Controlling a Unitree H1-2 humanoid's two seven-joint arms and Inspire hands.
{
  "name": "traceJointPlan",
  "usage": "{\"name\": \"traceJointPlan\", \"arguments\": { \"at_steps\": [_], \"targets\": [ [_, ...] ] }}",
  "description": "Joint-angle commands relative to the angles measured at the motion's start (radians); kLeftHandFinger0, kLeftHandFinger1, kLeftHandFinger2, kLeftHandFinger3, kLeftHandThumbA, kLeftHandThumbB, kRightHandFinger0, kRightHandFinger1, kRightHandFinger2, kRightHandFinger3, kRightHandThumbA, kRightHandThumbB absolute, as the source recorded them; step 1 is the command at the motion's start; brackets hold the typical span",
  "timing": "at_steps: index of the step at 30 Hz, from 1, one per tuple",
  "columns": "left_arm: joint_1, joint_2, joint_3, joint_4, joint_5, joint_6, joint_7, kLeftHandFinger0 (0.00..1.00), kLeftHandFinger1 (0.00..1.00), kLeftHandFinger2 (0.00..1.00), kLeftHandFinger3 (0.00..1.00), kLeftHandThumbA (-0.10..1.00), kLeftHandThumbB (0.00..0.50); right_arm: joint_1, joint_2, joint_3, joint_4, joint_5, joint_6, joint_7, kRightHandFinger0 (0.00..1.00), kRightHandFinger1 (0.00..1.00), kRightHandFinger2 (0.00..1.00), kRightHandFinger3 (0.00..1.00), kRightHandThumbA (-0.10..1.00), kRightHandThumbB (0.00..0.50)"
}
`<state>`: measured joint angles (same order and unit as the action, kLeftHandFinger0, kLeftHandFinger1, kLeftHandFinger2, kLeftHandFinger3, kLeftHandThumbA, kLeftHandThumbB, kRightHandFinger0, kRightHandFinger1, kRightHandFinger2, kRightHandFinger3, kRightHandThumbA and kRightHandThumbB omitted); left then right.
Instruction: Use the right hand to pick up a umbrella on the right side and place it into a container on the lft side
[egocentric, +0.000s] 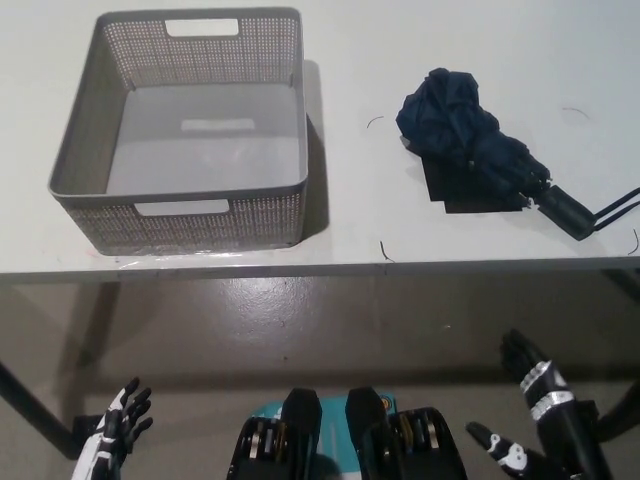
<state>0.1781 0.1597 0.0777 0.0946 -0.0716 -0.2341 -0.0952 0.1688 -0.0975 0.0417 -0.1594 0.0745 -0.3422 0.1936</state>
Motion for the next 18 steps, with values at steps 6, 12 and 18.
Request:
{"name": "traceJointPlan", "arguments": {
  "at_steps": [6, 12, 18],
  "targets": [
    [0.001, 0.014, 0.008, -0.020, -0.023, -0.066, -0.017, 1.00, 1.00, 1.00, 1.00, 1.00, 0.218, -0.137, -0.063, -0.130, -0.304, -0.205, 0.152, -0.065, 1.00, 1.00, 1.00, 1.00, 1.00, 0.405],
    [0.015, -0.002, -0.013, -0.055, -0.017, -0.063, -0.019, 1.00, 1.00, 1.00, 1.00, 1.00, 0.246, -0.330, -0.081, -0.167, -0.251, -0.263, 0.344, -0.083, 1.00, 1.00, 1.00, 1.00, 1.00, 0.382],
    [0.043, -0.011, -0.040, -0.112, -0.016, -0.049, -0.031, 1.00, 1.00, 1.00, 1.00, 1.00, 0.249, -0.542, -0.113, -0.160, -0.134, -0.365, 0.463, -0.099, 1.00, 1.00, 1.00, 1.00, 1.00, 0.360]
  ]
}}
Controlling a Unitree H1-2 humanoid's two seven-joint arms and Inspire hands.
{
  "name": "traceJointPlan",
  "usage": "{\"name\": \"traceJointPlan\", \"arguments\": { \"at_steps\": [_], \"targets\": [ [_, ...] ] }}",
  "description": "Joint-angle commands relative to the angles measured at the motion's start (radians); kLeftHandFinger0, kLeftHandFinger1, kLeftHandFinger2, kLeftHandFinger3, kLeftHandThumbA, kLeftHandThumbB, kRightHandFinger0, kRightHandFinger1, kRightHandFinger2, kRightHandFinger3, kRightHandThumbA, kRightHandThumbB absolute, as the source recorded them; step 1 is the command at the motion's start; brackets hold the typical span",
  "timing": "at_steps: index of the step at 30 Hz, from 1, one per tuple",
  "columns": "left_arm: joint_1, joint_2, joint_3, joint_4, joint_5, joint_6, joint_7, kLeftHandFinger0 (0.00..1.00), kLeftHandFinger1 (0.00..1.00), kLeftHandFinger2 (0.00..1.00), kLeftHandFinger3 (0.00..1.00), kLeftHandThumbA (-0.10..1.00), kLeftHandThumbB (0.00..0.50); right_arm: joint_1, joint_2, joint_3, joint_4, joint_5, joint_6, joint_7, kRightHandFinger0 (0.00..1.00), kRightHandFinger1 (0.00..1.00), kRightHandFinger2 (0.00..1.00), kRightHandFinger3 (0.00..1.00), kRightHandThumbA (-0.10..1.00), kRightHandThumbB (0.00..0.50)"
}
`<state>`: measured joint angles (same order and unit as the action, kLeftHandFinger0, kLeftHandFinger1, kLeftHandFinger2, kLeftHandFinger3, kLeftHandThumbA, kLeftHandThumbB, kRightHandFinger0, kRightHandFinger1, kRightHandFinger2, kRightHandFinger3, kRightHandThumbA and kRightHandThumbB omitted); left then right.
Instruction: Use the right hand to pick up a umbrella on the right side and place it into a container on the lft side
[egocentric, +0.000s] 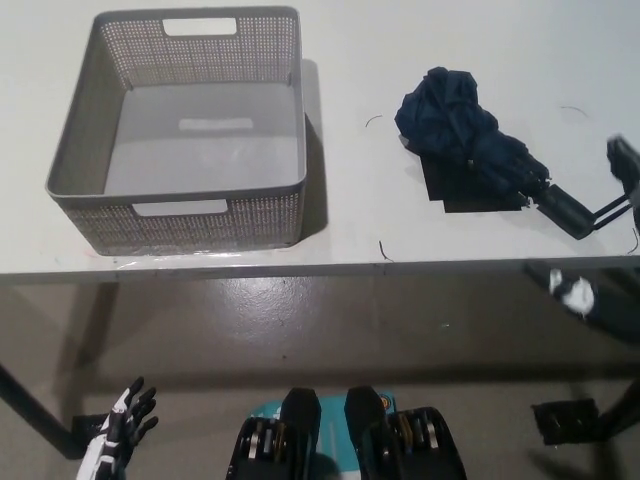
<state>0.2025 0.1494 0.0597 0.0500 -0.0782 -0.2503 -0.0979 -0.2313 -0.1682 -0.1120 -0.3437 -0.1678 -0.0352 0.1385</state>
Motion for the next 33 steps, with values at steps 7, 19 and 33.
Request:
{"name": "traceJointPlan", "arguments": {
  "at_steps": [7, 19, 33],
  "targets": [
    [0.040, -0.005, -0.045, -0.091, -0.030, -0.031, -0.039, 1.00, 1.00, 1.00, 1.00, 1.00, 0.215, -0.369, -0.106, 0.058, 0.249, -0.209, 0.247, -0.024, 1.00, 1.00, 1.00, 1.00, 0.99, 0.294],
    [0.061, -0.001, -0.061, -0.086, -0.033, -0.034, -0.053, 1.00, 1.00, 1.00, 1.00, 1.00, 0.223, -0.851, -0.160, 0.318, 1.042, -0.316, 0.310, 0.014, 1.00, 1.00, 1.00, 1.00, 1.00, 0.462],
    [0.089, -0.009, -0.071, -0.083, -0.023, -0.042, -0.057, 1.00, 1.00, 1.00, 1.00, 1.00, 0.222, -1.063, -0.056, 0.496, 1.690, -0.346, 0.212, -0.058, 1.00, 1.00, 1.00, 1.00, 1.00, 0.422]
  ]
}}
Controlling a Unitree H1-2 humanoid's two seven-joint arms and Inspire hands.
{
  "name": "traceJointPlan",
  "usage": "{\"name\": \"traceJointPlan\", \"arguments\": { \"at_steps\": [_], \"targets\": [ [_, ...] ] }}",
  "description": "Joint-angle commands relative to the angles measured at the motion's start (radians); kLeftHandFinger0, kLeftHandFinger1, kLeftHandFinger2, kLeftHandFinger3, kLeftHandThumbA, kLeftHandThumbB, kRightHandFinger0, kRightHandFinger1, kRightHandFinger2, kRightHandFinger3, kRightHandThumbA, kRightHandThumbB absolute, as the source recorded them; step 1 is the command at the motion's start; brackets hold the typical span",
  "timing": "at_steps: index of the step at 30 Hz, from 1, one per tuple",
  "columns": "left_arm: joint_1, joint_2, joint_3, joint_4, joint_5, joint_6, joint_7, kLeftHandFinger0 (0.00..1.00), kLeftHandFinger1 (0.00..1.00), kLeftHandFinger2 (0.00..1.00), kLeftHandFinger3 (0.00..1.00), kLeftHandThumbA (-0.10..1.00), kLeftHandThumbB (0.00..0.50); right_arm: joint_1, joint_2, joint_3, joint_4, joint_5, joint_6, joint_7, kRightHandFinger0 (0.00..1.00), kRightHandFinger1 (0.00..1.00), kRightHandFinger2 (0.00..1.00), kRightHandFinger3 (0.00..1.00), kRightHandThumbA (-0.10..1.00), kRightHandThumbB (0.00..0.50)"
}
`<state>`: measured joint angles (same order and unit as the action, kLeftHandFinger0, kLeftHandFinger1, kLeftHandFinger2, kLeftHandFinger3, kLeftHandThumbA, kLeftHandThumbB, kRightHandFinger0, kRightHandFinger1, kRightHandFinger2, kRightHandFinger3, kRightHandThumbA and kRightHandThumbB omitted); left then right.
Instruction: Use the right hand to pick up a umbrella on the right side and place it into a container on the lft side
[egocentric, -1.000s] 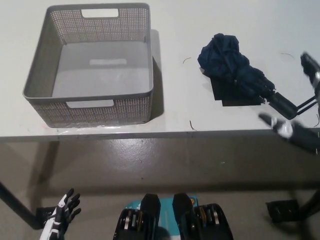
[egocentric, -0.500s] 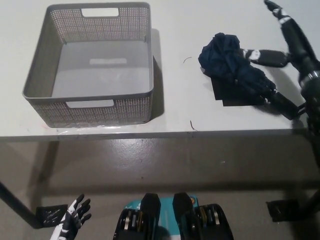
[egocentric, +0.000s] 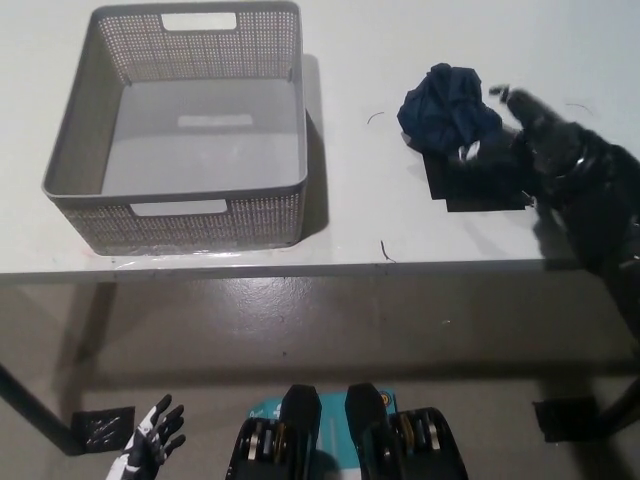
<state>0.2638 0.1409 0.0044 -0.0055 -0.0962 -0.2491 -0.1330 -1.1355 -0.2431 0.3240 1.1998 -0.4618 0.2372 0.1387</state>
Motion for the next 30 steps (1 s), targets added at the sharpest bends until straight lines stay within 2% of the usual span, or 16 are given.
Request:
{"name": "traceJointPlan", "arguments": {
  "at_steps": [1, 11, 15, 16, 17, 18, 19, 20, 21, 23, 24, 25, 26, 27, 29, 30],
  "targets": [
    [0.026, 0.002, -0.015, -0.022, -0.006, -0.049, -0.025, 1.00, 1.00, 1.00, 1.00, 1.00, 0.224, -0.159, 0.023, 0.076, 0.169, -0.055, -0.056, -0.052, 1.00, 1.00, 1.00, 1.00, 1.00, 0.418],
    [0.015, 0.012, -0.018, -0.015, 0.000, -0.040, -0.028, 1.00, 1.00, 1.00, 1.00, 1.00, 0.241, -0.074, 0.037, 0.168, 0.239, -0.067, -0.027, -0.056, 1.00, 1.00, 1.00, 1.00, 0.99, 0.474],
    [0.014, 0.015, -0.021, -0.007, -0.005, -0.049, -0.036, 1.00, 1.00, 1.00, 1.00, 1.00, 0.243, -0.026, 0.040, 0.183, 0.246, -0.070, -0.026, -0.113, 1.00, 1.00, 1.00, 1.00, 0.74, 0.448],
    [0.016, 0.014, -0.019, -0.004, -0.006, -0.052, -0.036, 1.00, 1.00, 1.00, 1.00, 1.00, 0.245, -0.002, 0.038, 0.180, 0.243, -0.068, -0.059, -0.202, 0.97, 1.00, 1.00, 1.00, 0.47, 0.390],
    [0.017, 0.014, -0.018, -0.003, -0.007, -0.054, -0.036, 1.00, 1.00, 1.00, 1.00, 1.00, 0.246, 0.015, 0.038, 0.177, 0.239, -0.067, -0.083, -0.279, 0.47, 0.60, 0.75, 1.00, 0.11, 0.322],
    [0.015, 0.016, -0.016, -0.005, -0.007, -0.053, -0.035, 1.00, 1.00, 1.00, 1.00, 1.00, 0.244, 0.035, 0.041, 0.166, 0.235, -0.061, -0.123, -0.386, 0.13, 0.22, 0.38, 0.81, -0.08, 0.286],
    [0.012, 0.018, -0.013, -0.008, -0.007, -0.049, -0.034, 1.00, 1.00, 1.00, 1.00, 1.00, 0.243, 0.051, 0.043, 0.142, 0.231, -0.041, -0.170, -0.463, 0.01, 0.04, 0.20, 0.62, -0.10, 0.246],
    [0.011, 0.018, -0.012, -0.010, -0.007, -0.046, -0.033, 1.00, 1.00, 1.00, 1.00, 1.00, 0.242, 0.057, 0.044, 0.130, 0.230, -0.030, -0.192, -0.479, 0.00, 0.01, 0.16, 0.56, -0.10, 0.235],
    [0.011, 0.019, -0.011, -0.007, -0.007, -0.048, -0.034, 1.00, 1.00, 1.00, 1.00, 1.00, 0.244, 0.069, 0.043, 0.128, 0.228, -0.030, -0.227, -0.519, 0.00, 0.00, 0.06, 0.36, -0.10, 0.220],
    [0.007, 0.026, -0.008, -0.006, -0.013, -0.045, -0.038, 1.00, 1.00, 1.00, 1.00, 1.00, 0.245, 0.072, 0.046, 0.117, 0.227, -0.020, -0.256, -0.539, 0.00, 0.01, 0.14, 0.25, -0.10, 0.208],
    [0.003, 0.028, -0.006, 0.004, -0.018, -0.055, -0.041, 1.00, 1.00, 1.00, 1.00, 1.00, 0.245, 0.073, 0.046, 0.105, 0.224, -0.011, -0.274, -0.549, 0.00, 0.00, 0.13, 0.21, -0.10, 0.194],
    [0.002, 0.029, -0.005, 0.008, -0.021, -0.058, -0.043, 1.00, 1.00, 1.00, 1.00, 1.00, 0.244, 0.073, 0.046, 0.097, 0.223, -0.005, -0.284, -0.560, 0.00, 0.03, 0.31, 0.29, -0.10, 0.175],
    [0.000, 0.030, -0.005, 0.010, -0.022, -0.057, -0.044, 1.00, 1.00, 1.00, 1.00, 1.00, 0.244, 0.072, 0.047, 0.090, 0.222, -0.003, -0.291, -0.573, 0.00, 0.05, 0.41, 0.35, -0.10, 0.191],
    [-0.001, 0.031, -0.005, 0.011, -0.022, -0.058, -0.045, 1.00, 1.00, 1.00, 1.00, 1.00, 0.244, 0.073, 0.047, 0.086, 0.222, -0.003, -0.304, -0.591, 0.00, 0.10, 0.59, 0.50, -0.10, 0.188],
    [-0.001, 0.032, -0.006, 0.007, -0.022, -0.049, -0.045, 1.00, 1.00, 1.00, 1.00, 1.00, 0.243, 0.068, 0.046, 0.051, 0.217, 0.022, -0.350, -0.623, 0.00, 0.21, 0.79, 0.72, -0.10, 0.179],
    [0.000, 0.032, -0.006, 0.007, -0.021, -0.049, -0.045, 1.00, 1.00, 1.00, 1.00, 1.00, 0.244, 0.066, 0.048, 0.041, 0.216, 0.026, -0.356, -0.628, 0.00, 0.27, 0.83, 0.79, -0.10, 0.172]
  ]
}}
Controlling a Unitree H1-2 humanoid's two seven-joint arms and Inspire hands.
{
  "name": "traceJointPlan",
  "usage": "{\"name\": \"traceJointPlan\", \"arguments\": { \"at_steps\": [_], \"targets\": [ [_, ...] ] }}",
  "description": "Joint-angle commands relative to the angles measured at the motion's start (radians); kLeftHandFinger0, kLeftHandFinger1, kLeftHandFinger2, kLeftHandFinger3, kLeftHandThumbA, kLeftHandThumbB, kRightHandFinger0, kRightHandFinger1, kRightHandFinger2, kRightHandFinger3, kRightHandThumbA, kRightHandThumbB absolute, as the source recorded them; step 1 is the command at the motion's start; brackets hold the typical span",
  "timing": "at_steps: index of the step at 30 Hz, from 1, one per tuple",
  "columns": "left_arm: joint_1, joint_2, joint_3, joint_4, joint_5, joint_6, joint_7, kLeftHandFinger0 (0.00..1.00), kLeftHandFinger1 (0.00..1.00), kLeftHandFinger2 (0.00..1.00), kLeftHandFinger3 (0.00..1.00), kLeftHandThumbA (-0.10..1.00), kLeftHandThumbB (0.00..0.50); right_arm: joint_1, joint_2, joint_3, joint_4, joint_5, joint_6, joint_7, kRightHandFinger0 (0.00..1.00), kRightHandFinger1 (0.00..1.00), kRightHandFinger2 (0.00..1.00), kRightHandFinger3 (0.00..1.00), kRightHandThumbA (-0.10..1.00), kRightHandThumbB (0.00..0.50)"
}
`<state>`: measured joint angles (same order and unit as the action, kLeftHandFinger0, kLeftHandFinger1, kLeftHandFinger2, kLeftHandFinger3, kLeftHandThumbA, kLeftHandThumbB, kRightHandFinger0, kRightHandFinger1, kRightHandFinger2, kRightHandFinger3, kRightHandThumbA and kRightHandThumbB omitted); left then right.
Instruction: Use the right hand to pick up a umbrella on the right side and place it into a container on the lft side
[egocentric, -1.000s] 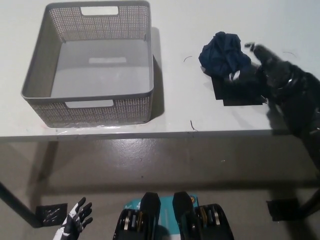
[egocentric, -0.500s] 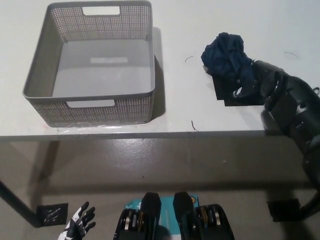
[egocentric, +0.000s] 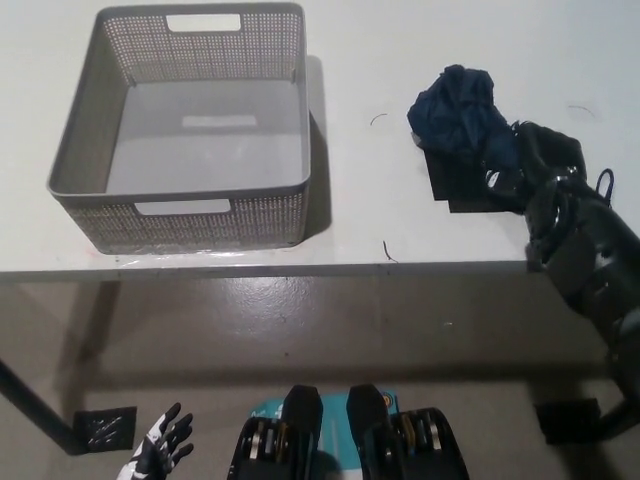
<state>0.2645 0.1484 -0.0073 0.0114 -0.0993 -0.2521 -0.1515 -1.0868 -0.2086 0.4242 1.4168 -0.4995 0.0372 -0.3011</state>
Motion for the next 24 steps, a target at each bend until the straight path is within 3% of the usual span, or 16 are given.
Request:
{"name": "traceJointPlan", "arguments": {
  "at_steps": [1, 3, 5, 6, 7, 8, 11, 12, 14, 16, 19, 20, 21, 22, 23, 24],
  "targets": [
    [0.001, 0.025, 0.007, -0.010, -0.018, -0.046, -0.025, 1.00, 1.00, 1.00, 1.00, 1.00, 0.246, 0.005, 0.015, -0.075, -0.004, 0.070, -0.176, -0.200, 0.00, 0.28, 0.81, 0.79, -0.10, 0.180],
    [0.002, 0.023, 0.009, -0.010, -0.017, -0.048, -0.023, 1.00, 1.00, 1.00, 1.00, 1.00, 0.239, -0.017, 0.019, -0.086, -0.008, 0.069, -0.193, -0.210, 0.00, 0.26, 0.75, 0.72, -0.10, 0.185],
    [0.003, 0.027, 0.012, -0.011, -0.018, -0.043, -0.026, 1.00, 1.00, 1.00, 1.00, 1.00, 0.243, -0.058, 0.032, -0.097, -0.015, 0.067, -0.186, -0.205, 0.02, 0.33, 0.83, 0.81, -0.10, 0.162],
    [0.003, 0.027, 0.013, -0.011, -0.019, -0.039, -0.026, 1.00, 1.00, 1.00, 1.00, 1.00, 0.244, -0.072, 0.037, -0.102, -0.017, 0.068, -0.182, -0.199, 0.01, 0.33, 0.80, 0.77, -0.10, 0.161],
    [0.004, 0.027, 0.013, -0.013, -0.011, -0.039, -0.024, 1.00, 1.00, 1.00, 1.00, 1.00, 0.241, -0.091, 0.042, -0.105, -0.023, 0.068, -0.186, -0.194, 0.06, 0.32, 0.66, 0.64, -0.10, 0.173],
    [0.004, 0.027, 0.012, -0.011, -0.011, -0.041, -0.025, 1.00, 1.00, 1.00, 1.00, 1.00, 0.239, -0.108, 0.051, -0.106, -0.034, 0.066, -0.209, -0.204, 0.00, 0.24, 0.67, 0.60, -0.10, 0.169],
    [0.008, 0.023, 0.008, -0.006, -0.005, -0.041, -0.026, 1.00, 1.00, 1.00, 1.00, 1.00, 0.239, -0.155, 0.094, -0.109, -0.054, 0.068, -0.242, -0.195, 0.04, 0.33, 0.82, 0.74, -0.10, 0.184],
    [0.011, 0.022, 0.007, -0.008, -0.004, -0.039, -0.026, 1.00, 1.00, 1.00, 1.00, 1.00, 0.235, -0.163, 0.105, -0.107, -0.055, 0.065, -0.244, -0.198, 0.00, 0.27, 0.76, 0.68, -0.10, 0.183],
    [0.012, 0.022, 0.006, -0.009, -0.007, -0.038, -0.028, 1.00, 1.00, 1.00, 1.00, 1.00, 0.231, -0.195, 0.141, -0.110, -0.059, 0.071, -0.254, -0.197, 0.00, 0.21, 0.73, 0.65, -0.10, 0.168],
    [0.015, 0.023, 0.004, -0.012, -0.010, -0.037, -0.031, 1.00, 1.00, 1.00, 1.00, 1.00, 0.232, -0.220, 0.172, -0.124, -0.070, 0.091, -0.266, -0.169, 0.00, 0.25, 0.78, 0.72, -0.10, 0.189],
    [0.013, 0.021, 0.005, -0.014, -0.009, -0.035, -0.029, 1.00, 1.00, 1.00, 1.00, 1.00, 0.237, -0.272, 0.227, -0.136, -0.079, 0.101, -0.252, -0.155, 0.00, 0.32, 0.79, 0.77, -0.10, 0.169],
    [0.014, 0.020, 0.006, -0.015, -0.007, -0.033, -0.028, 1.00, 1.00, 1.00, 1.00, 1.00, 0.242, -0.282, 0.238, -0.136, -0.079, 0.100, -0.248, -0.155, 0.22, 0.40, 0.81, 0.77, -0.10, 0.162],
    [0.016, 0.020, 0.008, -0.016, -0.006, -0.032, -0.027, 1.00, 1.00, 1.00, 1.00, 1.00, 0.242, -0.298, 0.257, -0.132, -0.081, 0.095, -0.240, -0.158, 0.64, 0.47, 0.78, 0.76, -0.10, 0.166],
    [0.017, 0.021, 0.008, -0.016, -0.006, -0.034, -0.029, 1.00, 1.00, 1.00, 1.00, 1.00, 0.237, -0.315, 0.275, -0.130, -0.083, 0.091, -0.222, -0.160, 0.62, 0.34, 0.70, 0.74, -0.10, 0.152],
    [0.016, 0.022, 0.008, -0.015, -0.008, -0.034, -0.031, 1.00, 1.00, 1.00, 1.00, 1.00, 0.234, -0.331, 0.290, -0.135, -0.084, 0.097, -0.207, -0.156, 0.36, 0.26, 0.69, 0.74, -0.10, 0.141],
    [0.016, 0.022, 0.008, -0.015, -0.008, -0.034, -0.032, 1.00, 1.00, 1.00, 1.00, 1.00, 0.233, -0.338, 0.299, -0.142, -0.084, 0.104, -0.204, -0.153, 0.27, 0.26, 0.69, 0.75, -0.10, 0.141]
  ]
}}
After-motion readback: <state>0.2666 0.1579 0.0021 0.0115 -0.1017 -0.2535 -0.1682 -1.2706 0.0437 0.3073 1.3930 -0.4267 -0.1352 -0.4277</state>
